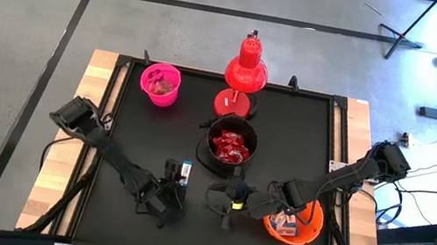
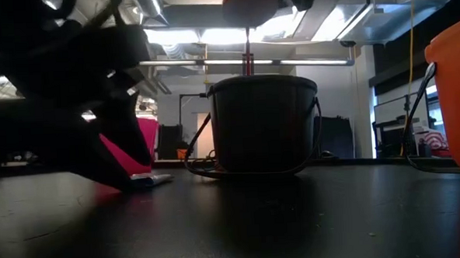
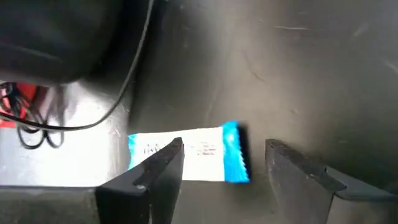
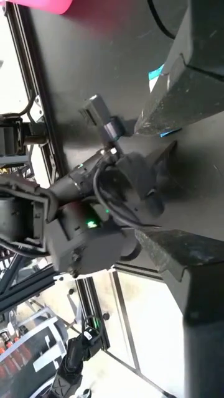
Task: Organize candy in baskets
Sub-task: Put the white chocolate into the orange bucket
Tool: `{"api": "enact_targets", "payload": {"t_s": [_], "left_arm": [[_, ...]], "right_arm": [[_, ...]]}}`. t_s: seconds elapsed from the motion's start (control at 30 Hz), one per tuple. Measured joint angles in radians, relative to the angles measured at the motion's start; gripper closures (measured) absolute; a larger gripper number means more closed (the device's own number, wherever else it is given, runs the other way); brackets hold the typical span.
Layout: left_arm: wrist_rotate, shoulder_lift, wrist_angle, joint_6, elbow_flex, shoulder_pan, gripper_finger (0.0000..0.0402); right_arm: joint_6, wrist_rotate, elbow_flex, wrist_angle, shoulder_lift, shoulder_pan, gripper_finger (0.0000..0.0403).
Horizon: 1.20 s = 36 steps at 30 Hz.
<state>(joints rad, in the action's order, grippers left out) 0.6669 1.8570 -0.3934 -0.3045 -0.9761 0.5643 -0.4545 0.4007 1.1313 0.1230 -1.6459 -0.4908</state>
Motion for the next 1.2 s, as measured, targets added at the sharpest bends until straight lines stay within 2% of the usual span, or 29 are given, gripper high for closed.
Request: {"api": "enact_targets", "payload": {"t_s": [0.13, 0.23, 0.33, 0.5, 0.57, 0.77, 0.93, 1.07, 1.2], "left_arm": [[0.061, 0.026, 0.003, -0.032, -0.002, -0.017, 0.0183], [0.086, 0.034, 0.001, -0.033, -0.001, -0.019, 0.0204], [0.078, 0.035, -0.002, -0.034, 0.000, -0.021, 0.0250], [0.046, 0.036, -0.011, -0.037, 0.001, -0.022, 0.0365], [0.046, 0.036, -0.013, -0.058, 0.001, -0.025, 0.0390], [0.047, 0.028, -0.038, -0.106, -0.009, -0.017, 0.0401], [0.044, -0.002, -0.120, -0.108, -0.103, 0.023, 0.0401], [0.093, -0.027, -0.208, -0.108, -0.208, 0.068, 0.0402], [0.148, -0.035, -0.337, -0.107, -0.345, 0.111, 0.0401]], "right_arm": [[0.000, 0.000, 0.000, -0.008, 0.001, 0.000, 0.0152], [0.000, 0.000, 0.000, -0.013, 0.001, 0.000, 0.0152], [0.000, 0.000, 0.000, -0.016, 0.001, 0.000, 0.0152], [-0.007, 0.000, 0.000, -0.018, 0.001, -0.001, 0.0152], [-0.009, 0.000, 0.000, -0.020, 0.001, -0.001, 0.0152], [-0.010, 0.000, 0.000, -0.020, 0.001, -0.001, 0.0152], [-0.004, 0.000, 0.001, -0.026, 0.001, -0.001, 0.0152], [0.083, 0.000, 0.001, -0.033, 0.001, -0.001, 0.0152], [0.249, 0.014, 0.002, -0.058, -0.016, -0.015, 0.0152]]}}
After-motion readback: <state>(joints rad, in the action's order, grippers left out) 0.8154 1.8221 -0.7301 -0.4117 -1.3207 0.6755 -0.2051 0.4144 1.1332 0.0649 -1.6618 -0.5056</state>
